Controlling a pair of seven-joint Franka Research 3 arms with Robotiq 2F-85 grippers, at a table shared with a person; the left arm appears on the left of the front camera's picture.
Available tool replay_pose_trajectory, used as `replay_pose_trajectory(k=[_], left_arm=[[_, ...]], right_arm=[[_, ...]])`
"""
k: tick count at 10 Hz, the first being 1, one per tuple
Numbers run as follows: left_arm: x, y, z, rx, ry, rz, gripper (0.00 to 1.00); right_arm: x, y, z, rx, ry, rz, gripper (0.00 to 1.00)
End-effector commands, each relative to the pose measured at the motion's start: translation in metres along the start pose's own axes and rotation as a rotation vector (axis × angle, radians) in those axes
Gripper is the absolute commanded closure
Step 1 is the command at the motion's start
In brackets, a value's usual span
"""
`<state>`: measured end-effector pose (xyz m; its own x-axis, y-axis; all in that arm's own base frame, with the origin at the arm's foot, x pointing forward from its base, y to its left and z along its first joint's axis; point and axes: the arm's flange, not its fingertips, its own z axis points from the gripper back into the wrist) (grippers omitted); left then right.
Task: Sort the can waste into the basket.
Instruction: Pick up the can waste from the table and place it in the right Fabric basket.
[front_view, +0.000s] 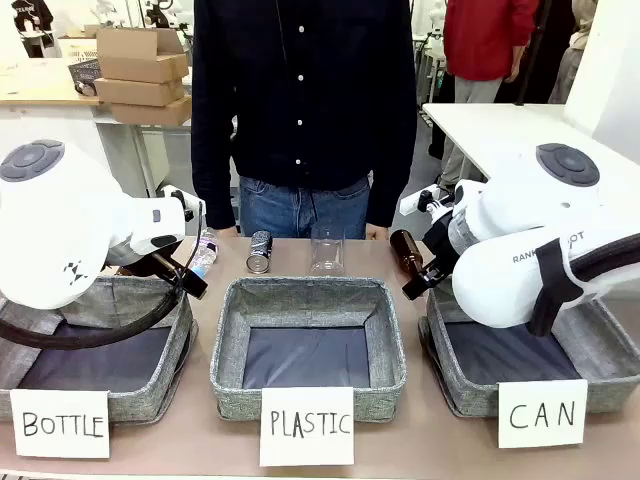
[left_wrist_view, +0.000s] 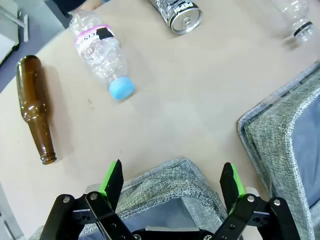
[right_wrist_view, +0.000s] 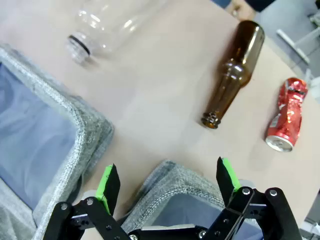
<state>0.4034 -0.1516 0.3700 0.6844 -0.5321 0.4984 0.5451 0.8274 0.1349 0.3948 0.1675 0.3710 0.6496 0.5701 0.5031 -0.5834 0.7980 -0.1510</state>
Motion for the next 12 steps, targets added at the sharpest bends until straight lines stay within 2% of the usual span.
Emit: replay_pose_trajectory(k=[1, 11, 12], left_arm=[[0.0, 0.0, 0.0, 0.0, 0.0, 0.0, 0.0], [0.0, 0.0, 0.0, 0.0, 0.0, 0.001, 0.0], [0.0, -0.011, 0.058, -0.006, -0.004, 0.017, 0.0]], right_arm=[[0.0, 0.0, 0.0, 0.0, 0.0, 0.0, 0.0], [0.0, 0.0, 0.0, 0.0, 0.0, 0.001, 0.0], [-0.001, 0.0, 0.052, 0.016, 0.011, 0.001, 0.0]])
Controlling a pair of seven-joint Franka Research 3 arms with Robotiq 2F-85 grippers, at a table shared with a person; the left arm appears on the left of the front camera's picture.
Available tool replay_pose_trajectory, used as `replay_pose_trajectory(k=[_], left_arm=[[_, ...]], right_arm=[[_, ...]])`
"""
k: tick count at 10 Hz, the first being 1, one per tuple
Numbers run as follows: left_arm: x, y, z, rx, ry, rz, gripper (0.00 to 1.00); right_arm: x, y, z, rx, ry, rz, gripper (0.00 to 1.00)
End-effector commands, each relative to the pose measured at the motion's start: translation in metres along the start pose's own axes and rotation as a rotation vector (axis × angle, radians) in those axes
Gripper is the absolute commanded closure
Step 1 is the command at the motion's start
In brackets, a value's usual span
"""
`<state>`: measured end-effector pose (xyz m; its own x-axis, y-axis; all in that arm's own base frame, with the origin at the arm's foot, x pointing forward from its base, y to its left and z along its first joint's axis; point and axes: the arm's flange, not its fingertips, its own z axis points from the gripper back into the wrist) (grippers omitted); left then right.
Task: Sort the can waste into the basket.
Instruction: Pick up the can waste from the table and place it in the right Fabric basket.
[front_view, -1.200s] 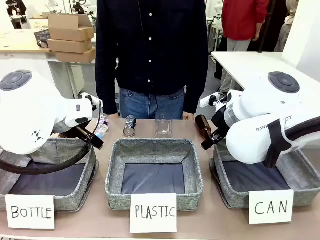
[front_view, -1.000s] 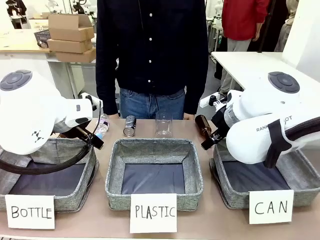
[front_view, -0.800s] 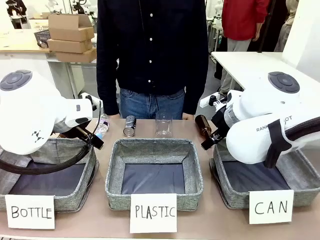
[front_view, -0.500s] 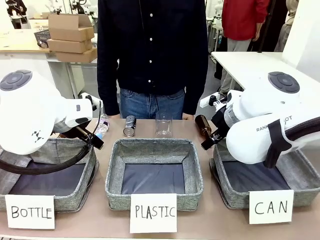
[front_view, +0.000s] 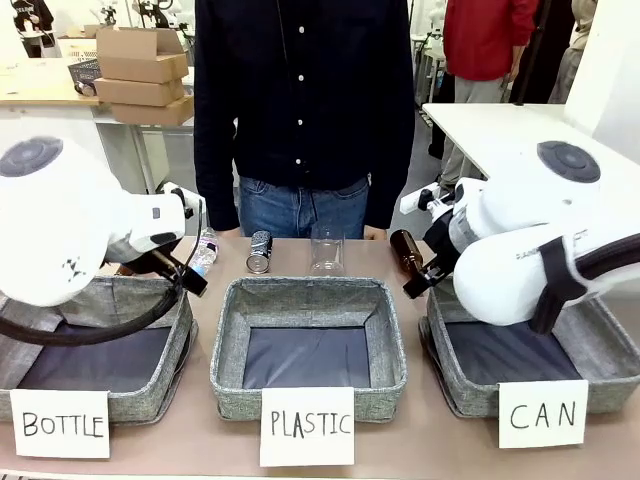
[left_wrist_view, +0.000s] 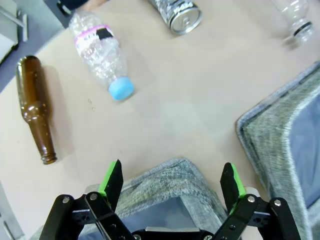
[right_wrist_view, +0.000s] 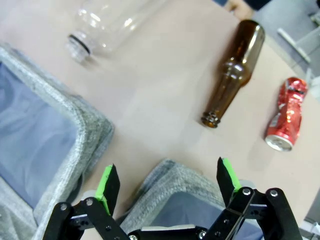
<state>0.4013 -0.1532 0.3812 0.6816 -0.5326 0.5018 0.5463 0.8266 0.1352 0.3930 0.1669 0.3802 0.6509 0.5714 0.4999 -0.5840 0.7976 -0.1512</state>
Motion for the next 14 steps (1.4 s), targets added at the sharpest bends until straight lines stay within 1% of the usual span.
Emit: replay_pose_trajectory(k=[1, 2, 3, 4, 5, 6, 7, 8, 9, 10, 11, 12, 13, 14], left_arm=[[-0.017, -0.021, 0.102, 0.042, -0.05, 0.054, 0.0], [-0.038, -0.034, 0.135, 0.066, -0.164, -0.009, 0.0], [-0.058, -0.042, 0.152, 0.069, -0.254, 0.014, 0.0], [-0.07, -0.047, 0.149, 0.036, -0.295, 0.035, 0.0], [0.033, -0.015, 0.128, 0.06, -0.174, -0.002, 0.0], [0.033, -0.015, 0.128, 0.06, -0.174, -0.002, 0.0], [0.035, -0.024, 0.172, 0.069, -0.254, 0.003, 0.0], [0.03, -0.013, 0.185, -0.213, -0.333, -0.049, 0.0], [0.008, 0.017, 0.202, -0.512, -0.34, -0.007, 0.0], [-0.014, 0.049, 0.206, -0.637, -0.384, 0.142, 0.0], [-0.044, 0.081, 0.205, -0.768, -0.462, 0.294, 0.0], [-0.072, 0.102, 0.201, -0.82, -0.547, 0.425, 0.0], [-0.094, 0.113, 0.197, -0.841, -0.621, 0.506, 0.0], [-0.111, 0.12, 0.191, -0.833, -0.677, 0.594, 0.0]], right_arm=[[-0.015, 0.009, 0.098, 0.0, -0.067, -0.091, 0.0], [-0.037, 0.018, 0.137, -0.034, -0.148, -0.156, 0.0], [-0.061, 0.024, 0.154, 0.004, -0.21, -0.171, 0.0], [-0.074, 0.026, 0.147, 0.027, -0.191, -0.22, 0.0], [0.024, -0.005, 0.124, -0.024, -0.145, -0.128, 0.0], [0.024, -0.005, 0.124, -0.024, -0.145, -0.128, 0.0], [0.021, -0.002, 0.165, -0.013, -0.186, -0.175, 0.0], [0.013, -0.014, 0.175, 0.176, -0.207, -0.278, 0.0], [-0.004, -0.051, 0.199, 0.528, -0.155, -0.593, 0.0], [-0.026, -0.088, 0.212, 0.756, -0.076, -0.79, 0.0], [-0.048, -0.117, 0.213, 0.836, -0.024, -0.958, 0.0], [-0.068, -0.138, 0.21, 0.913, -0.018, -1.069, 0.0], [-0.089, -0.156, 0.211, 0.984, -0.096, -1.144, 0.0], [-0.11, -0.166, 0.213, 1.009, -0.205, -1.184, 0.0]])
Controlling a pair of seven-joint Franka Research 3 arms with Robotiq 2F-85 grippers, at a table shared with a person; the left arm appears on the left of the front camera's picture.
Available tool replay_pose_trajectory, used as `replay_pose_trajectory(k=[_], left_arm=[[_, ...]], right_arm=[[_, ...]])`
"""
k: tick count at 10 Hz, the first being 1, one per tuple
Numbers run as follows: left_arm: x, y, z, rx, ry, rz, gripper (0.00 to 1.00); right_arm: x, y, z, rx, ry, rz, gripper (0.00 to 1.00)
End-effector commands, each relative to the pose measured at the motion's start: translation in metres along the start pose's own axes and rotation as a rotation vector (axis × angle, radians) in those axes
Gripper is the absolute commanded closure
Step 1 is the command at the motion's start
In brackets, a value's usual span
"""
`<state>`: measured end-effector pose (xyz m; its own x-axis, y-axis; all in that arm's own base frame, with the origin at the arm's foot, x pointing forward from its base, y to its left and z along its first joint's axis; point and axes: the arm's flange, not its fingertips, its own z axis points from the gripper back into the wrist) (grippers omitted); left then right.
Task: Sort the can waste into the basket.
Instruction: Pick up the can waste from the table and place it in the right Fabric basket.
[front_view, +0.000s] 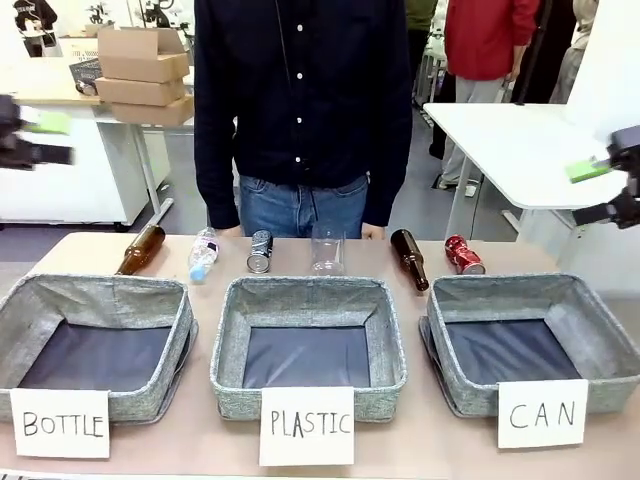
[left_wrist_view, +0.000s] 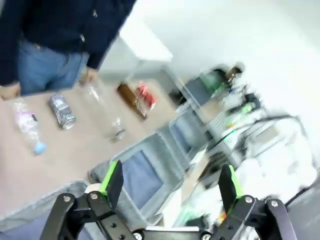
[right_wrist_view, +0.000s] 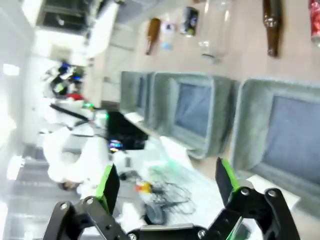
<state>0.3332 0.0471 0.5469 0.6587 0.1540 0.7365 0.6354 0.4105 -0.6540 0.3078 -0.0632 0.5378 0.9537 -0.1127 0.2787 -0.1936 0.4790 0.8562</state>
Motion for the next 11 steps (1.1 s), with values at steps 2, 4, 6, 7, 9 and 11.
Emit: replay_pose_trajectory(k=[2, 4, 6, 7, 9, 11], left_arm=[[-0.058, 0.016, 0.005, 0.13, -0.116, 0.234, 0.0], [-0.002, 0.019, 0.025, -0.004, -0.084, 0.097, 0.0], [-0.002, 0.019, 0.025, -0.004, -0.084, 0.097, 0.0], [-0.002, 0.019, 0.025, -0.004, -0.084, 0.097, 0.0], [-0.002, 0.019, 0.025, -0.004, -0.084, 0.097, 0.0], [-0.002, 0.019, 0.025, -0.004, -0.084, 0.097, 0.0]], right_arm=[[-0.006, -0.025, 0.013, 0.2, -0.354, -0.342, 0.0], [-0.001, -0.017, 0.018, 0.082, -0.056, -0.136, 0.0], [-0.001, -0.017, 0.018, 0.082, -0.056, -0.136, 0.0], [-0.001, -0.017, 0.018, 0.082, -0.056, -0.136, 0.0], [-0.001, -0.017, 0.018, 0.082, -0.056, -0.136, 0.0], [-0.001, -0.017, 0.018, 0.082, -0.056, -0.136, 0.0]])
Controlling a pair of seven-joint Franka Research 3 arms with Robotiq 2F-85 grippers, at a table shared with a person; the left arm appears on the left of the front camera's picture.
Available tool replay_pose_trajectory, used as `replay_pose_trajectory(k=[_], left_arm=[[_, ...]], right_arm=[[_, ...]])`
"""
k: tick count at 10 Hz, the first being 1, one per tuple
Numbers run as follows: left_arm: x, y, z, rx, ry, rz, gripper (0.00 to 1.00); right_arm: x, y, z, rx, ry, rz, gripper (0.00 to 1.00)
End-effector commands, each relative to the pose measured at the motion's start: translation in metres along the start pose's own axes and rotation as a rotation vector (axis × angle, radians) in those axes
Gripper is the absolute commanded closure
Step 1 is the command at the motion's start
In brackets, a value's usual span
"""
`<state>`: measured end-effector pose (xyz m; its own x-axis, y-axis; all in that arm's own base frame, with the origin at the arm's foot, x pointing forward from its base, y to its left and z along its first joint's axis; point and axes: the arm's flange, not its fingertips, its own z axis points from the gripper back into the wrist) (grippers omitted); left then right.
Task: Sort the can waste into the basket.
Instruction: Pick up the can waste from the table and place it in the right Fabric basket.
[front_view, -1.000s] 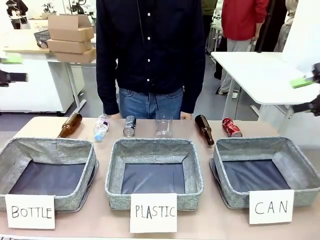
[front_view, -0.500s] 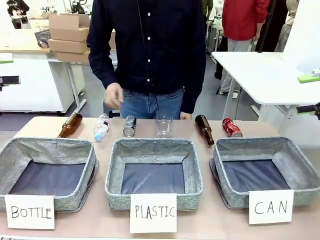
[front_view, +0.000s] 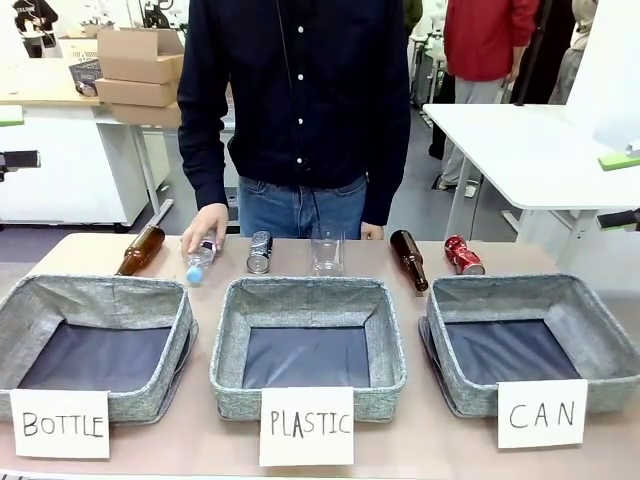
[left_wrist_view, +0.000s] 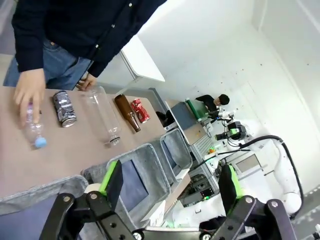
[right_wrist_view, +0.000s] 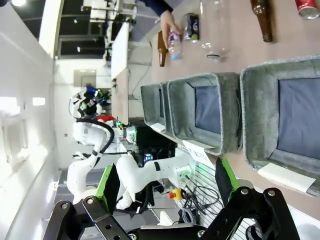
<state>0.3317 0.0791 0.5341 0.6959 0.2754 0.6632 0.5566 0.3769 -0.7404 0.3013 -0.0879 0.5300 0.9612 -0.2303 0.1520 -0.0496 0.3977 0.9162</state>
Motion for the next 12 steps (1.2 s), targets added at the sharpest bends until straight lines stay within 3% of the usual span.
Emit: replay_pose_trajectory(k=[1, 10, 11, 12], left_arm=[[0.003, -0.002, -0.002, 0.004, -0.002, -0.025, 0.0], [0.003, -0.002, -0.002, 0.004, -0.002, -0.025, 0.0], [0.003, -0.002, -0.002, 0.004, -0.002, -0.025, 0.0], [0.003, -0.002, -0.002, 0.004, -0.002, -0.025, 0.0]], right_arm=[[0.004, 0.001, -0.002, 0.024, -0.003, 0.029, 0.0], [0.004, 0.001, -0.002, 0.024, -0.003, 0.029, 0.0], [0.001, -0.001, -0.001, -0.001, 0.005, 0.001, 0.0], [0.03, 0.021, -0.039, -0.159, 0.056, 0.091, 0.0]])
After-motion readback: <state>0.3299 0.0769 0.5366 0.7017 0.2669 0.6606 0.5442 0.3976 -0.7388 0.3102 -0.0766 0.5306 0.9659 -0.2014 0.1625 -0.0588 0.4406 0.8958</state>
